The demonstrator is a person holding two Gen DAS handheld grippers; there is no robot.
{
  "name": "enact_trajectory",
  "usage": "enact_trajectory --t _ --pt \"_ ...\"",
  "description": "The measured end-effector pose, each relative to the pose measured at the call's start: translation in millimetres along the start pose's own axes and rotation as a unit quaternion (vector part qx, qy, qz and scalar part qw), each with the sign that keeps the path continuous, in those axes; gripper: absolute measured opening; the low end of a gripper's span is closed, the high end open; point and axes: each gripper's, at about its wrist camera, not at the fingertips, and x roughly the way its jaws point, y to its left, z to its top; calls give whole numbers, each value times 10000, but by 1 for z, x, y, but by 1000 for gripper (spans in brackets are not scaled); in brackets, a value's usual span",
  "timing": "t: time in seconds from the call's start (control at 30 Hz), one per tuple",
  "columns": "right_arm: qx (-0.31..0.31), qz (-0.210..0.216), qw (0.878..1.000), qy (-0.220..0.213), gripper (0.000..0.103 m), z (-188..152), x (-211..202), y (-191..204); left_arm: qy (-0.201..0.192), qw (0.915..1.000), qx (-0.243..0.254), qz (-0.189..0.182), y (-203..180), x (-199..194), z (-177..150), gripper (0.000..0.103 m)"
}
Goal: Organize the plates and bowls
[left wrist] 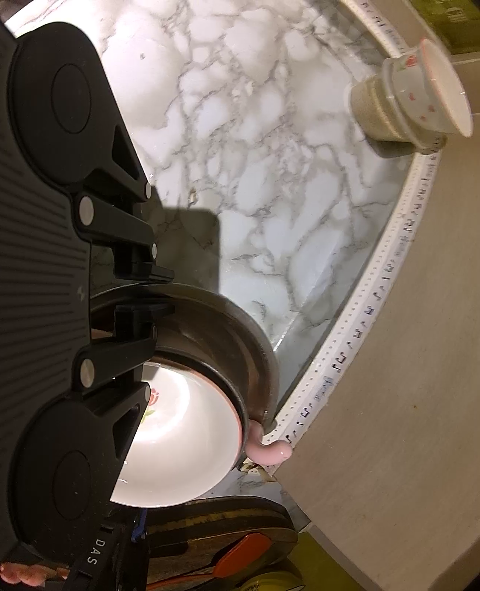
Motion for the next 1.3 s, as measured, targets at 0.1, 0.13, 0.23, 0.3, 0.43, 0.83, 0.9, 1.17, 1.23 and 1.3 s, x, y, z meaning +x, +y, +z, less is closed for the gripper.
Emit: enact_trajectory --t 0.1,0.13,0.23,0.3,0.43,0.83,0.9,1.17,1.23,1.3 --pt "-72 -21 10000 -62 20 -1 -3 1 -35 10000 -22 3 2 -4 1 11" --pt "-85 -23 9999 -85 20 0 -5 1 -51 10000 -19 3 3 -5 1 11" --pt "-142 -32 9998 -135 22 0 -9 0 -58 10000 54 26 2 -8 0 11" --pt "-178 -21 9997 -150 23 -1 -12 -1 -101 9999 81 42 3 -12 -1 11" --pt "-384 -54 9990 -217 24 -4 -18 1 -168 9998 48 25 4 -20 -2 11" --pt "-1090 -101 9925 -548 29 -14 -36 22 -444 9987 103 243 -8 -45 -16 11" --pt "-1127 -12 9921 -559 29 -15 -37 24 -524 9982 51 286 -9 -51 -19 11" --pt "-1409 43 9869 -784 38 -18 -53 34 -790 9958 131 437 -7 -76 -37 37" --pt "-1427 106 9857 -887 46 -21 -59 36 -948 9946 247 351 -5 -82 -42 55" --pt "-1459 197 9843 -969 54 -25 -64 41 -1072 9929 366 354 -5 -89 -46 56"
